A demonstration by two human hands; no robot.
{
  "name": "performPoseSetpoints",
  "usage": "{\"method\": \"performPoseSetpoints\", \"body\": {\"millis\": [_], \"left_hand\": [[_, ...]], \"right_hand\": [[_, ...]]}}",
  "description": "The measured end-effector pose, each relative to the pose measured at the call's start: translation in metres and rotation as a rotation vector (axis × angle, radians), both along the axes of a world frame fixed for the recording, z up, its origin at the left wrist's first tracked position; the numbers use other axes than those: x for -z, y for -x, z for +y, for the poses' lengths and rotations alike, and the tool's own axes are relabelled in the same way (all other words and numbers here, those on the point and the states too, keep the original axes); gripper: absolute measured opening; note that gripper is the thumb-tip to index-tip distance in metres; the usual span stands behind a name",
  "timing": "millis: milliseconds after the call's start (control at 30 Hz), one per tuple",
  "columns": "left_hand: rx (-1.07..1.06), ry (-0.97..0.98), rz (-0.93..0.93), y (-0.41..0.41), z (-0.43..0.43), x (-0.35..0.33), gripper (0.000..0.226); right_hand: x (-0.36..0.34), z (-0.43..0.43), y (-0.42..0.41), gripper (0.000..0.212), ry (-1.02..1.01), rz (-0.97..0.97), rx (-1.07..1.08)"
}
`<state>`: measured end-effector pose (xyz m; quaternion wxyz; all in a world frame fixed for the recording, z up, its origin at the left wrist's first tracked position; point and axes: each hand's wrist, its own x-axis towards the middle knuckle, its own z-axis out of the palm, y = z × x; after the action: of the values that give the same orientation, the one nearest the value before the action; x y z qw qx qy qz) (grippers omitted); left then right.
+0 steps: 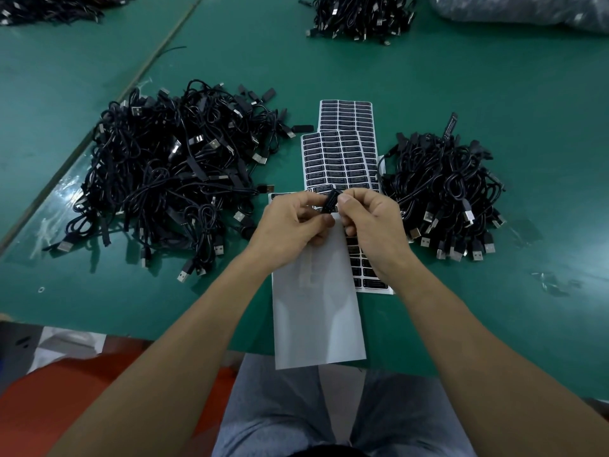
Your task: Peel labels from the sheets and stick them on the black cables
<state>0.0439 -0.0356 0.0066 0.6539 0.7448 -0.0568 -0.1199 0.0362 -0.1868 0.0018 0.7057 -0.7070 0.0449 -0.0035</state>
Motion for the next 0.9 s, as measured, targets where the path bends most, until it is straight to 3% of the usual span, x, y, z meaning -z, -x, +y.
{"method": "performPoseSetpoints", "body": {"millis": [900], "left_hand": [[0.022,-0.004,0.007,0.0000,-0.0013,0.0005,0.021]], "right_hand": [[0.0014,0.0016,-0.0004,0.022,0.136,-0.002,0.049]]}}
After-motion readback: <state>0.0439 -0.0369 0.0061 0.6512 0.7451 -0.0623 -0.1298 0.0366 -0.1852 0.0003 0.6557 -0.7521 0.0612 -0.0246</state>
